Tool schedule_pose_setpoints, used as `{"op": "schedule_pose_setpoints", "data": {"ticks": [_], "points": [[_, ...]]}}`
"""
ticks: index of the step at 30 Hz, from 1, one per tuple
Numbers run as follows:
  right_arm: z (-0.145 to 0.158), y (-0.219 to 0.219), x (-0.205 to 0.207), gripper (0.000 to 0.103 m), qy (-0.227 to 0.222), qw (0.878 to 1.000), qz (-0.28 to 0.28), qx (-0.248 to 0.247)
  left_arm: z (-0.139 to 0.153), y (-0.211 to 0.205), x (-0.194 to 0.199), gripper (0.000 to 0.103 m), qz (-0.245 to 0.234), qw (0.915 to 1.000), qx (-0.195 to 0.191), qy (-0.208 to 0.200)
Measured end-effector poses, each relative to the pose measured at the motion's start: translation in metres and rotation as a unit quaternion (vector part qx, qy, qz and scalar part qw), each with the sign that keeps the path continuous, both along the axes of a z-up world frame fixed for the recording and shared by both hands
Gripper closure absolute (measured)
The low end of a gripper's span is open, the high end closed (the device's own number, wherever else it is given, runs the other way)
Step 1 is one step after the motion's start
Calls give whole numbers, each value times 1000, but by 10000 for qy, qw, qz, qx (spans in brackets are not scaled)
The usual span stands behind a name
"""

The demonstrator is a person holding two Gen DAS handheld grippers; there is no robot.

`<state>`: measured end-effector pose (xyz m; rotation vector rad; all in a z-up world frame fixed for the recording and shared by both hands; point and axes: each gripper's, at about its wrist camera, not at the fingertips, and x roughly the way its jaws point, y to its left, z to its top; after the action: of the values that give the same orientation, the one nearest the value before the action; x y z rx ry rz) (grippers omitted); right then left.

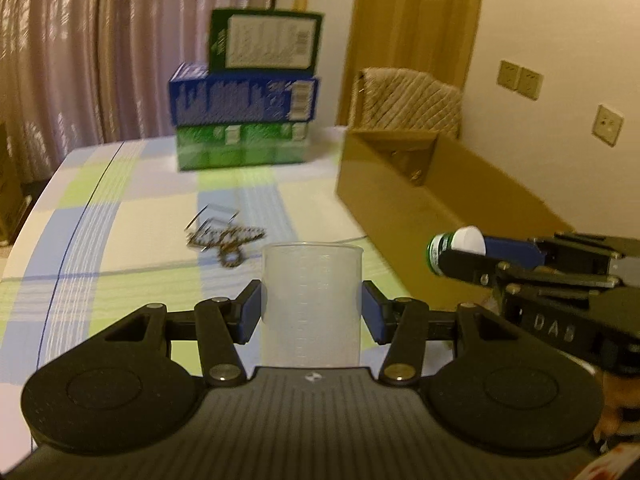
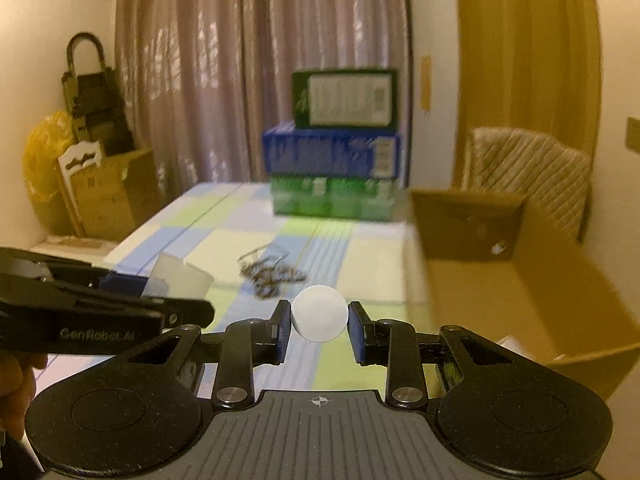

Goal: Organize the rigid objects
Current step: 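Carry the cup and bottle with both tools over the cardboard box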

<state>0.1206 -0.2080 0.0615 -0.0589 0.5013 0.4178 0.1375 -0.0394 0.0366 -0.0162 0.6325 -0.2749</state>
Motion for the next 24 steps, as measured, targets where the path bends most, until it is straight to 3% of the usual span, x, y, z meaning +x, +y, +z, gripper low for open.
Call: {"op": "schedule_pose_setpoints", "data": {"ticks": [11, 24], "points": [[40, -80, 3, 76, -318, 9973, -659, -26, 35, -74, -1, 56, -556, 9980, -118, -275], [38, -154, 24, 76, -76, 9933, -1143, -184, 52, -142, 29, 56, -993, 9944, -269, -260]]}}
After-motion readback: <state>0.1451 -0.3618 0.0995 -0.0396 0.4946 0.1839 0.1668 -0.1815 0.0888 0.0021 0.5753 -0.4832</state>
